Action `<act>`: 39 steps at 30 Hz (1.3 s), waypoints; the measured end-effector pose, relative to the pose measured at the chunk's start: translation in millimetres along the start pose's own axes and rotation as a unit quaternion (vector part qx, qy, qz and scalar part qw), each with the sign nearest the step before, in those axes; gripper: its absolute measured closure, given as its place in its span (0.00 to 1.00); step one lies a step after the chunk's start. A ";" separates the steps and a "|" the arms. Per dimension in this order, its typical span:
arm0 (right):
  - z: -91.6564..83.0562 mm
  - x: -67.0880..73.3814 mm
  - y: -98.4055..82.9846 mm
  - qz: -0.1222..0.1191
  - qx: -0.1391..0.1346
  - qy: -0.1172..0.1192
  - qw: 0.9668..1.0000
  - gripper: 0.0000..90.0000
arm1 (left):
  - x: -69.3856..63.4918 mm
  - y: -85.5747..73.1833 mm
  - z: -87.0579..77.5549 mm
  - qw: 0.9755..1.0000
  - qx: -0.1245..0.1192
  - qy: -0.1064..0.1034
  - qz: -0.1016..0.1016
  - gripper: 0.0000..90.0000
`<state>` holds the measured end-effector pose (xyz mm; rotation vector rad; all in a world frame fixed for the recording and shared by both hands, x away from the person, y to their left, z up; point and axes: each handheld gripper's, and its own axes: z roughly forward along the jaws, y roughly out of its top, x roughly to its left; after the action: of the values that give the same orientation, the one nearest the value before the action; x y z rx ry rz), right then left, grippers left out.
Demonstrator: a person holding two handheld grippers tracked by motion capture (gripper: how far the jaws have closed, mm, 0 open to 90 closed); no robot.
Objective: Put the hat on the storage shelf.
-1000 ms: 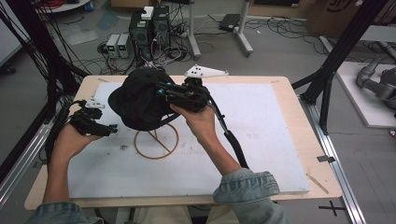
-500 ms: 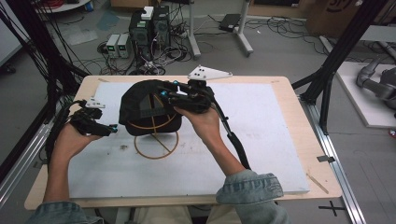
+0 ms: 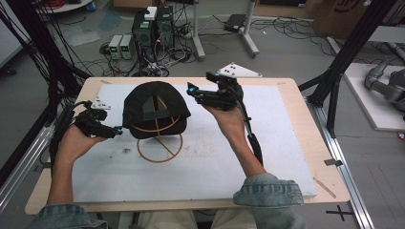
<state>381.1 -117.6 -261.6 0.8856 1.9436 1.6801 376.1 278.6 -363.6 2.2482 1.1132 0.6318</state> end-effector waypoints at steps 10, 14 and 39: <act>-33.3 -57.1 -22.6 0.013 0.043 -0.111 0.993 0.10 | -1.2 4.5 2.5 1.000 0.002 0.000 0.005 0.27; -48.8 -80.1 -32.4 0.024 0.059 -0.137 0.988 0.02 | -2.2 4.5 2.7 1.000 0.003 -0.001 0.006 0.27; -72.4 -127.1 -72.4 0.068 0.122 -0.190 0.972 0.02 | -4.6 5.7 0.1 1.000 -0.003 0.009 0.008 0.27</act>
<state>408.1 -262.8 -330.9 1.3501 1.8767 1.2360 376.9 272.0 -360.8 2.2516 1.1019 0.6614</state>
